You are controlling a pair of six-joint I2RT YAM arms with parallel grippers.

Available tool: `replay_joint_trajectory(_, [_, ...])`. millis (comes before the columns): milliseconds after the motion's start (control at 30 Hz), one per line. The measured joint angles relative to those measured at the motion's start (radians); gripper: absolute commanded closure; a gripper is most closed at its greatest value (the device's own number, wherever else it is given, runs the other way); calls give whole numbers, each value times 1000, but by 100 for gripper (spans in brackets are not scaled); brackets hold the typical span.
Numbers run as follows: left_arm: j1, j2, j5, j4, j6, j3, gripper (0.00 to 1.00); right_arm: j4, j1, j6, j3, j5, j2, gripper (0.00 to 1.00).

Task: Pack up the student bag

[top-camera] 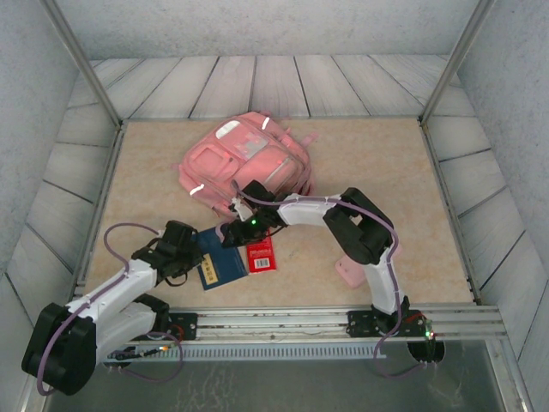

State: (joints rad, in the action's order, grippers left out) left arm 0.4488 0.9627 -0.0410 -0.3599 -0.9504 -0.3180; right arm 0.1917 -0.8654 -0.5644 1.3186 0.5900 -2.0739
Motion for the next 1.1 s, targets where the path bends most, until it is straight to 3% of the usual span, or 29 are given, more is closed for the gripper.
replay_joint_trajectory(167, [0, -10, 0, 13, 0, 11, 80, -104, 16, -111, -41, 66, 1, 45])
replay_joint_trajectory(367, [0, -6, -16, 65, 0, 25, 79, -381, 17, -273, -152, 208, 45, 48])
replay_joint_trajectory(567, [0, -5, -28, 97, -1, 26, 77, -553, 32, -370, -195, 286, 70, 58])
replay_joint_trajectory(733, [0, -7, -46, 107, 0, 35, 74, -538, 31, -350, -190, 290, 70, 71])
replay_joint_trajectory(933, [0, -13, -54, 107, 8, 36, 68, -374, 40, -233, -129, 224, 74, 82])
replay_joint_trajectory(1100, [0, -14, -68, 66, 47, 11, 56, -227, 43, -126, -107, 136, 91, 93])
